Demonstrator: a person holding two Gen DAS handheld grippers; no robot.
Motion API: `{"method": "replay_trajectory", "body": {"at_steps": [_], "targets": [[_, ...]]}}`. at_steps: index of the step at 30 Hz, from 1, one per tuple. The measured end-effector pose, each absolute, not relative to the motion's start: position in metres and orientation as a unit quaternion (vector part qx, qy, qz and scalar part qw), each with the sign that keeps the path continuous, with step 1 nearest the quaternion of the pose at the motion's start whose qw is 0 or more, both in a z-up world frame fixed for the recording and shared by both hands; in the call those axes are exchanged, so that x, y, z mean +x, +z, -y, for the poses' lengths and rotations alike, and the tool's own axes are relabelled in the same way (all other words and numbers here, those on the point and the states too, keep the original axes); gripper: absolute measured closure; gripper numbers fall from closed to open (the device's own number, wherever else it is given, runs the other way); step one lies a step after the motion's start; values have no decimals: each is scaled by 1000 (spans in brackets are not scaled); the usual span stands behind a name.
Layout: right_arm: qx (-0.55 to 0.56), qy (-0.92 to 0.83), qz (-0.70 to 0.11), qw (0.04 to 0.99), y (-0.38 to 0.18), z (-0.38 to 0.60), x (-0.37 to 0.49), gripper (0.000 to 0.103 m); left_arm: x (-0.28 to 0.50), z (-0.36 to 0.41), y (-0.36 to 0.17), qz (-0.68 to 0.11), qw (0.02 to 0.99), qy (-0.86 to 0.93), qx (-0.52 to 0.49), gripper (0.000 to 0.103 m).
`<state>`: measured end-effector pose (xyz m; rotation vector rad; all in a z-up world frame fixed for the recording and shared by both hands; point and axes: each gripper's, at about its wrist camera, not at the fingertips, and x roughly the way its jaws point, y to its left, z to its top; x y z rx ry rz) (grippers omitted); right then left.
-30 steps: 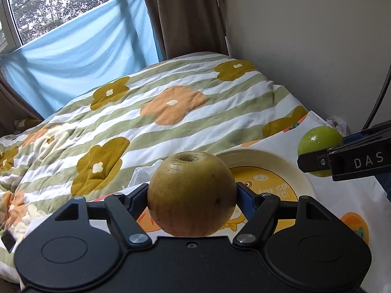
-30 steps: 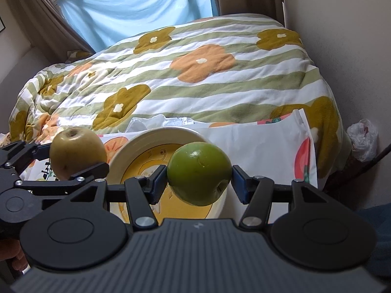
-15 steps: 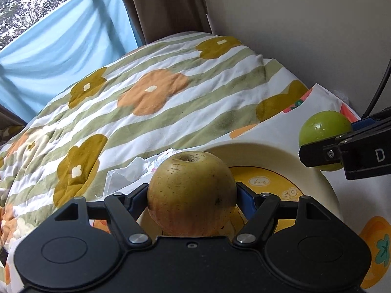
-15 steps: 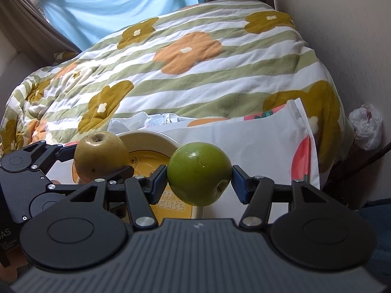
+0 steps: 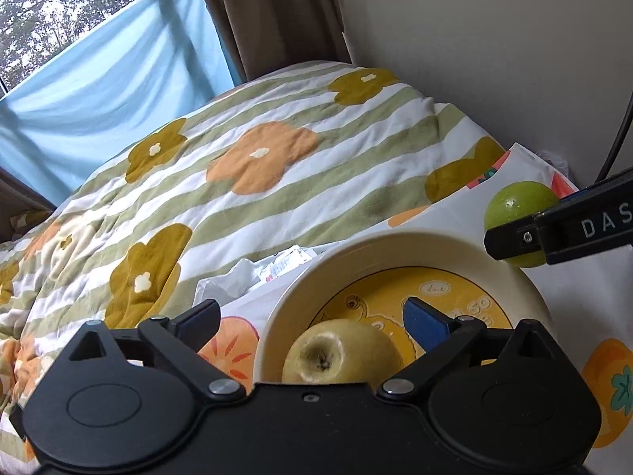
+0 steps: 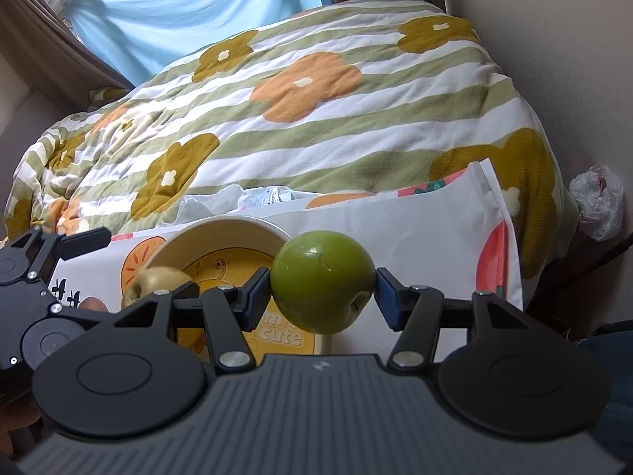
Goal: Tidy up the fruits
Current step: 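Release the pear into the bowl with the left tool while the right tool releases the apple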
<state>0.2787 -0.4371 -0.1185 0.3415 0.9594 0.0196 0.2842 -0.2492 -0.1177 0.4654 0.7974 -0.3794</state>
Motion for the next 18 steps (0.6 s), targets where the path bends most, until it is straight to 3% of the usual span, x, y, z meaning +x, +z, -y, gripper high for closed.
{"method": "replay_trajectory", "body": {"at_steps": [18], "targets": [[152,65,-473,866,-137,389,307,31,246,196,-107,-408,887,-146,160,2]]}}
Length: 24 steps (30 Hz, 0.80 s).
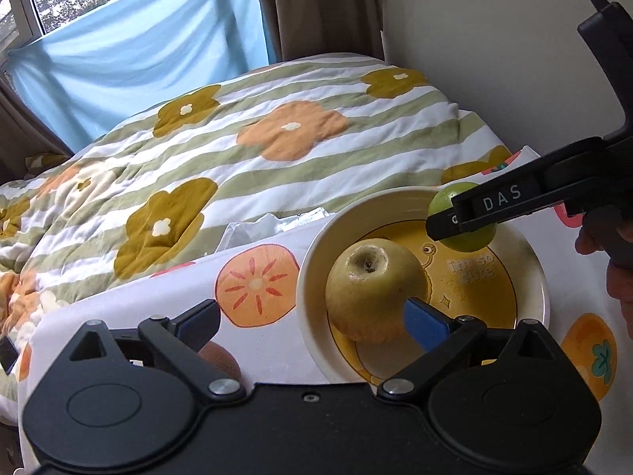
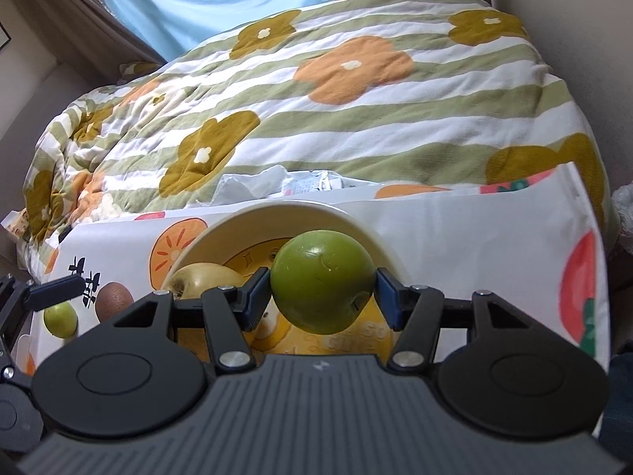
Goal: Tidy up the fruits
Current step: 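Release the pear into the bowl with the left tool while the right tool releases the apple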
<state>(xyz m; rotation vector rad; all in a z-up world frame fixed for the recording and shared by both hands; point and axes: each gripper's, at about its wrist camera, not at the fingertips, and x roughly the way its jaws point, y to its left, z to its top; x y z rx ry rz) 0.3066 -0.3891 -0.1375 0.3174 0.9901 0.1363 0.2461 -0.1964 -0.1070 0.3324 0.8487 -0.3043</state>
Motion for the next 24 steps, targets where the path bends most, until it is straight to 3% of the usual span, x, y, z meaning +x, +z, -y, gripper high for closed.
{"method": "replay_trajectory", "body": {"at_steps": [8,10,12,24], "targets": [[156,72,-463,870,-145,384,308,28,234,186,-110,-408,888,-131,164,2],[152,78,-448,877,-139,384,306,19,232,184,-110,-409,889,-129,160,2],[144,68,-437,885,-133,383,302,0,231,183,-110,-411,889,-126,156,2],[147,50,-429,890,-115,393,279,0,210,177,-88,-389,900,-119,154,2]]}}
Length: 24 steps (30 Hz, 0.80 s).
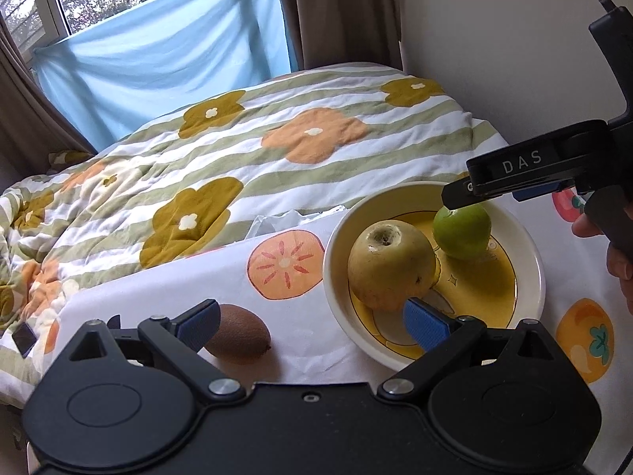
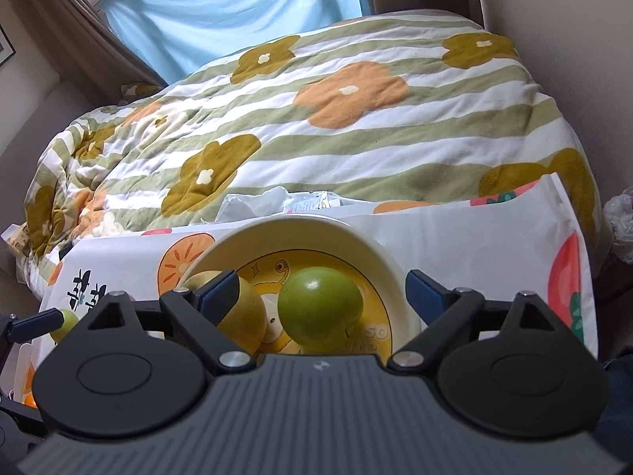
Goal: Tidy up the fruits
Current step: 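Release the pear into the bowl with the left tool while the right tool releases the apple, then grasp the large orange with the left tool while the right tool grasps a red tomato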
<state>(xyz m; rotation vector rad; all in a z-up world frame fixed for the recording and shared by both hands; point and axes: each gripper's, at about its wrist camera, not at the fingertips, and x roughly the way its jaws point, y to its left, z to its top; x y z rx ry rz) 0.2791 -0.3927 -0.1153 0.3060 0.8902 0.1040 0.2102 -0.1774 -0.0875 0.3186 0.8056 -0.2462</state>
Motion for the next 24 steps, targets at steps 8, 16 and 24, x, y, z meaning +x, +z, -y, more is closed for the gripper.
{"method": "replay_trajectory", "body": {"at_steps": [8,16,24], "targets": [[145,59,-409,899,-88,384,251,0,178,154,-56,-362,917,-89,144,2],[136,65,-385,911,-56,355,203,0,125,115,-30,-338,931,-66,118,2],[130,71,-383,912,-42,313,151,0,69,75,-25,-316,945,-40,77,2]]}}
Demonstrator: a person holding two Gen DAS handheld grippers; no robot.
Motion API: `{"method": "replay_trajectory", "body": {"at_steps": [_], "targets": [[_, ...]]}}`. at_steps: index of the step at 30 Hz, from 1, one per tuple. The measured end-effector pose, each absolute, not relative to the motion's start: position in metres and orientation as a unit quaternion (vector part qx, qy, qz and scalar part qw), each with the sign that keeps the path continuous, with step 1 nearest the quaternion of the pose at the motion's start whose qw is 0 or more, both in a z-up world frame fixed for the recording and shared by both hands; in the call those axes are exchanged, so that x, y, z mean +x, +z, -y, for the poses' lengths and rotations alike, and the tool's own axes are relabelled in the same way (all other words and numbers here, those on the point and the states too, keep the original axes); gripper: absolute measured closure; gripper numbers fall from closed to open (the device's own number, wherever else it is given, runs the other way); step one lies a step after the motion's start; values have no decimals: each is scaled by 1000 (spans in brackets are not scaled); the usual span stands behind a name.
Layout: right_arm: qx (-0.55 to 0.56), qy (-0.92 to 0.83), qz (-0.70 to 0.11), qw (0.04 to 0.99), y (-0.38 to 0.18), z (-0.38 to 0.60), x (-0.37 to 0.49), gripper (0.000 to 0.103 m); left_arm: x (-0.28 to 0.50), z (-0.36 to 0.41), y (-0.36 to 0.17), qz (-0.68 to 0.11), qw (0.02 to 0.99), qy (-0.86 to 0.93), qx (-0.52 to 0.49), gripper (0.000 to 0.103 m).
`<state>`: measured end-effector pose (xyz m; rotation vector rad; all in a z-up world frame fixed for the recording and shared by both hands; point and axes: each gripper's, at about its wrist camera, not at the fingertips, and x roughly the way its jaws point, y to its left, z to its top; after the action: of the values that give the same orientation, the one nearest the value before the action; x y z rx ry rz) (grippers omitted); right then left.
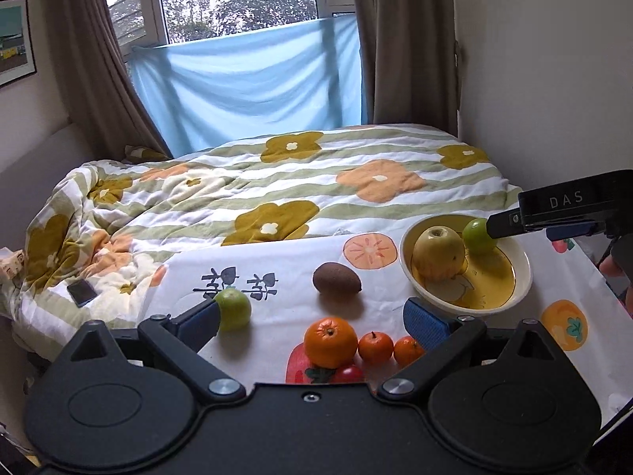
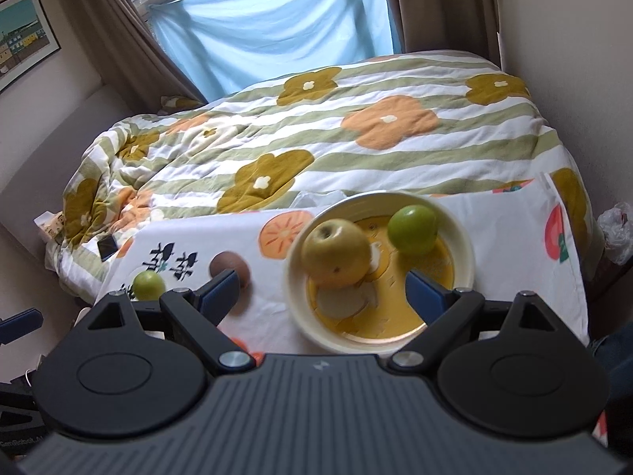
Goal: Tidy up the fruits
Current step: 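Grasp the large orange with the left tool while the right tool grasps a red tomato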
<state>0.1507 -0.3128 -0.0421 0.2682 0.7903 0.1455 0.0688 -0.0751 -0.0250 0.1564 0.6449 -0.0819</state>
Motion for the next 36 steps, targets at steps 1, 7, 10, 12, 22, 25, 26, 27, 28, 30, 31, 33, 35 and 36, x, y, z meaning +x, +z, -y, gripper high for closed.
{"method": "replay_trajectory", "body": {"at_steps": [1,7,10,12,22,25,26,27,28,30,31,33,35,36], "targets": [[128,70,-383,912,-42,308,144,0,62,71,-26,-313,946,-39,71,2],[113,69,-382,914,-45,276,109,0,39,49,-31,-304,950,-37,63,2],[108,69,-388,913,-53,263,99,0,32,37,-36,-303,951,-29,64,2],[106,70,-392,911,-60,254,93,0,29,27,-42,-306,950,-21,61,2],[101,76,-407,905,-98,217,80,0,39,-26,-81,-342,937,37,55,2],[88,83,-412,903,-113,205,80,0,48,-41,-94,-353,933,45,51,2],[85,84,-413,903,-117,201,81,0,52,-45,-99,-357,932,44,49,2],[81,84,-415,902,-121,197,82,0,56,-49,-104,-362,930,44,47,2],[80,83,-416,902,-126,194,83,0,59,-53,-109,-365,929,45,45,2],[78,81,-422,900,-135,188,86,0,68,-62,-120,-375,925,42,35,3],[76,80,-425,899,-139,185,88,0,71,-66,-124,-378,924,41,28,3],[69,78,-429,897,-146,179,90,0,79,-74,-133,-385,922,41,11,4],[61,80,-433,896,-152,174,92,0,86,-82,-138,-393,919,42,-6,7],[57,81,-434,895,-154,172,93,0,88,-85,-141,-397,917,40,-15,8]]}}
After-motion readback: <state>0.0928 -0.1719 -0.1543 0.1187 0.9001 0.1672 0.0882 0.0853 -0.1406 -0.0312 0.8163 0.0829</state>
